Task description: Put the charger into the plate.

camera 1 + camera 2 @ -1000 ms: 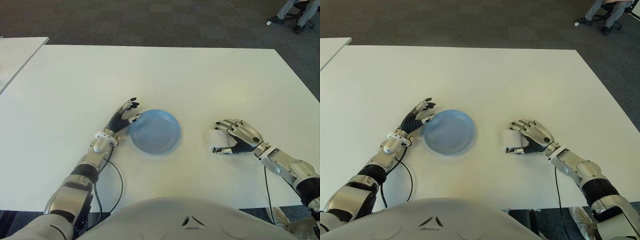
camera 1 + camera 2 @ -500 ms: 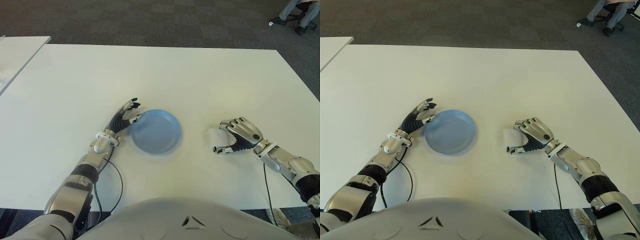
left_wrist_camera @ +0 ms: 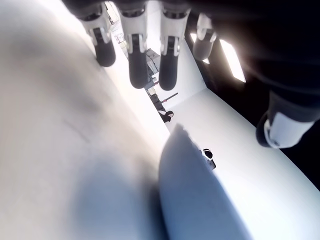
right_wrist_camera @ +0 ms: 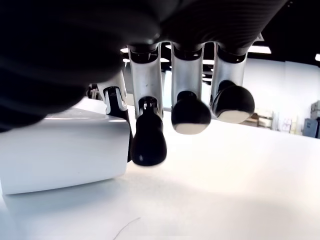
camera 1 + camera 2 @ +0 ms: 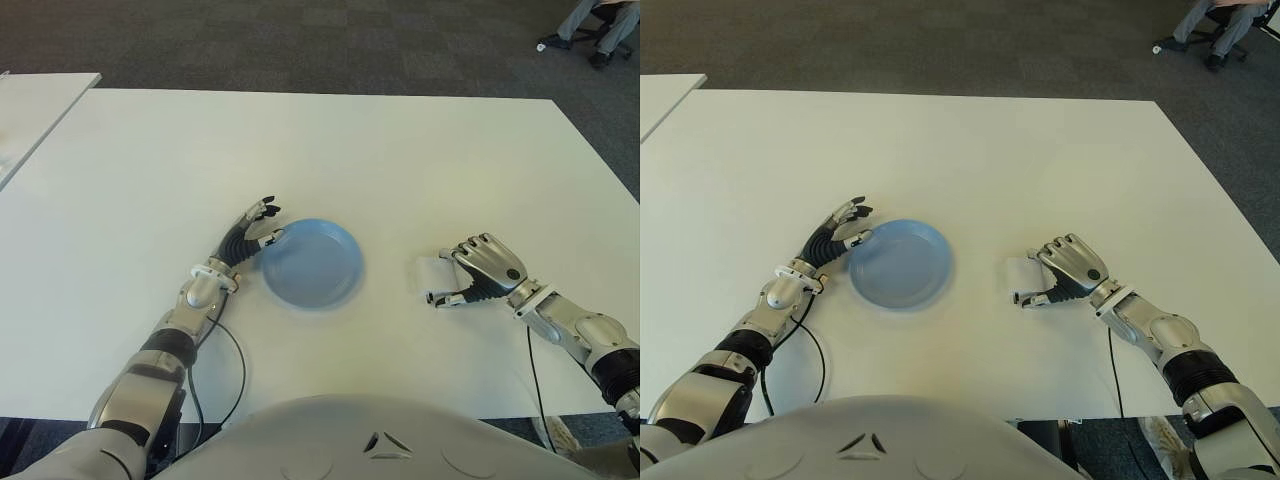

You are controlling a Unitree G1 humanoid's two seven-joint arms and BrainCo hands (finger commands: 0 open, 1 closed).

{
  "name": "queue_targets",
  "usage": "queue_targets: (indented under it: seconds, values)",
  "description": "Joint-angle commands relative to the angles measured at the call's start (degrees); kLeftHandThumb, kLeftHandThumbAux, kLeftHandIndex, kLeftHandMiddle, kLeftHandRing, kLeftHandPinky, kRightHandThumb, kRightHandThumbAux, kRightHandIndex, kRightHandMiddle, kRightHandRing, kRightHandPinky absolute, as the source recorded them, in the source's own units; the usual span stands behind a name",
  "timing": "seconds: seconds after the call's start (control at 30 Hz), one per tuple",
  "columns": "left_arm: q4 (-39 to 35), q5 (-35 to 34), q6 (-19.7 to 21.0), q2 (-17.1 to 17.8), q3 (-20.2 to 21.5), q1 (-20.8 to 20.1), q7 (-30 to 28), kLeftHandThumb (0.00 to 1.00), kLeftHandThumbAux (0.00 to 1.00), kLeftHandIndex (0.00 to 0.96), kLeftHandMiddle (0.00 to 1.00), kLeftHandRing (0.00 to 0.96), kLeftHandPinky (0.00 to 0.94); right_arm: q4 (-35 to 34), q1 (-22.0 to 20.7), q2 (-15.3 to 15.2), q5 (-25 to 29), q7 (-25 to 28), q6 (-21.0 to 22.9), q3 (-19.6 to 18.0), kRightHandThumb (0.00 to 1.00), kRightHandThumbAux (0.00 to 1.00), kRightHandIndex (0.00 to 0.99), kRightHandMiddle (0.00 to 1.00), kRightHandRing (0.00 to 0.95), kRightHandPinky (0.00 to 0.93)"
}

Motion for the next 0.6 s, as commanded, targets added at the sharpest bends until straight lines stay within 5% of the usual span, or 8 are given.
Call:
queue_targets:
  seconds: [0.03, 0.23, 0.6]
  values:
    - [3.6, 1.6, 3.2, -1.3, -1.4, 4.0, -2.0, 0.000, 0.480, 0.078, 0.222, 0.216, 0.178, 2.5, 0.7, -1.0, -3.7, -0.4, 3.0, 1.4, 0.722, 0.711, 0.440, 0.892, 0.886, 0.882]
    - [4.2, 2.2, 2.1, -1.7, -1.6, 3.6, -0.8, 0.000, 0.481, 0.091, 0.227, 0.220, 0.180, 2.5, -1.0, -0.9, -1.8, -2.2, 1.1, 0.6, 0.725, 0.711, 0.440, 0.904, 0.897, 0.883]
    - [5.7, 3.7, 2.0, -2.2, -2.0, 2.7, 1.2, 0.000, 0.478, 0.105, 0.234, 0.226, 0.194, -10.5, -2.7, -0.1, 0.9, 0.8, 2.9, -5.4, 0.736, 0.709, 0.441, 0.896, 0.895, 0.876]
